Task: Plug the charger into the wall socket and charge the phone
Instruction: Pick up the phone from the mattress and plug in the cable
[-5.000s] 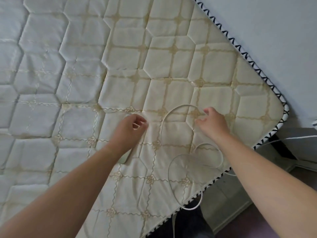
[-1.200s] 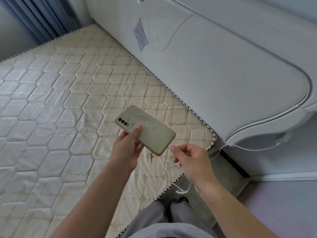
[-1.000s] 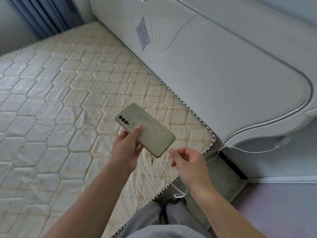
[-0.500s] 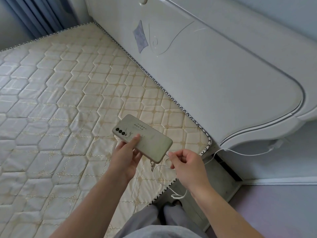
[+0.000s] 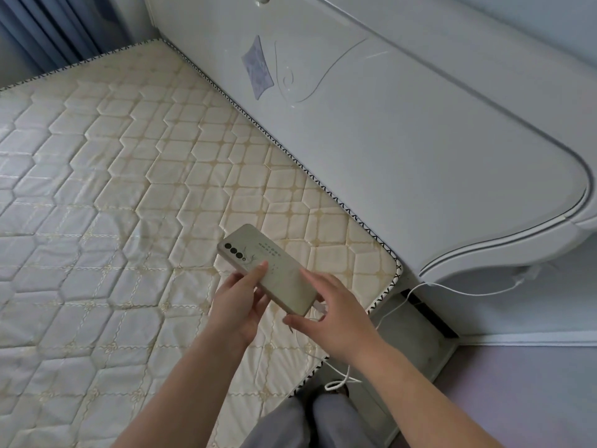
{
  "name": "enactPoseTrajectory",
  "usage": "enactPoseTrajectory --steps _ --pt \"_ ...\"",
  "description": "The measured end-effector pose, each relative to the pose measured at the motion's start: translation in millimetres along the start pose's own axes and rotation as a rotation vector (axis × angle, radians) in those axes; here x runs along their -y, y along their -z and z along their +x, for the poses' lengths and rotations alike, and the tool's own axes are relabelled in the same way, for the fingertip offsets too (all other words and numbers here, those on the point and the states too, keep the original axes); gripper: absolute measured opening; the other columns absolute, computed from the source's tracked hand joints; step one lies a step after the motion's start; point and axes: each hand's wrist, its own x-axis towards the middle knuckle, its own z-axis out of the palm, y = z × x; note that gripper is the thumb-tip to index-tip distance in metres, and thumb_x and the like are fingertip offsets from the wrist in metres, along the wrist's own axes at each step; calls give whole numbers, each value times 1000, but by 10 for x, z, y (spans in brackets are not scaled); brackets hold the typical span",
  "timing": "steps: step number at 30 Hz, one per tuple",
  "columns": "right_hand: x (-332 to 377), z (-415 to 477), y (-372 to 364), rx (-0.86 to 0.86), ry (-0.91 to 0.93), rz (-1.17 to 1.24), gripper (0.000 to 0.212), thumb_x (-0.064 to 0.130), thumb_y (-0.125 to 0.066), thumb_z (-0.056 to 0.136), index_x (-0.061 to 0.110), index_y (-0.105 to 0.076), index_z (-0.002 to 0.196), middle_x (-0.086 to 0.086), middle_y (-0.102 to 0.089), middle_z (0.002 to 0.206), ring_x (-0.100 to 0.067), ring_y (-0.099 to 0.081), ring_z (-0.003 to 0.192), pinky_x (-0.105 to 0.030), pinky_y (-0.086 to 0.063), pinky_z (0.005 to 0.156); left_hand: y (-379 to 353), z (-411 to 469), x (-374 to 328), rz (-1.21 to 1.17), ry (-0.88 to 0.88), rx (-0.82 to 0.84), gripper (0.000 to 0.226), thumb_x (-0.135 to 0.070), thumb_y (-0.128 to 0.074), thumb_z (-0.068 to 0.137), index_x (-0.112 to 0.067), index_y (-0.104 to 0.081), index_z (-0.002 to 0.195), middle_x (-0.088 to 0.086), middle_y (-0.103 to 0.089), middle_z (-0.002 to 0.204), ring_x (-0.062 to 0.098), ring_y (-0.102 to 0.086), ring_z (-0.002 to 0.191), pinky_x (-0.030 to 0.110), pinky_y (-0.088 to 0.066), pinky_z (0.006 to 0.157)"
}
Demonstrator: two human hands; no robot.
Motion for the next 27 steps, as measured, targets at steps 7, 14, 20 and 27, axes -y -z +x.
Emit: enactPoseTrajectory --steps 7,14,20,27 --pt "-453 471 -218 82 -380 555 59 45 -77 67 30 -61 122 11 -73 99 -5 -69 77 -14 -50 58 54 508 26 362 3 82 38 -51 -65 75 -26 -67 103 -4 -70 109 13 -64 103 34 -50 85" --pt "-1471 1129 -852 230 -762 1013 40 47 -71 67 16 -75 92 -7 -74 90 -10 -66 61 -15 -42 43 403 1372 479 478 5 -48 20 -47 -62 79 -36 -62 95 -7 -65 112 13 -60 105 32 -50 79" --pt "-2573 1844 -1569 187 -899 1399 44 44 -61 78 8 -69 102 -21 -71 92 -11 -61 51 -12 -40 33 870 2469 1151 674 -27 -197 30 -44 -61 80 -31 -60 107 -10 -67 103 5 -61 94 31 -48 80" --pt "-3281 2033 -1804 160 -906 1365 47 48 -43 89 11 -72 97 -9 -77 87 -18 -73 70 -21 -54 52 1088 3119 1670 898 -50 -172 37 -38 -61 82 -29 -58 117 -12 -65 100 -4 -58 88 21 -43 73"
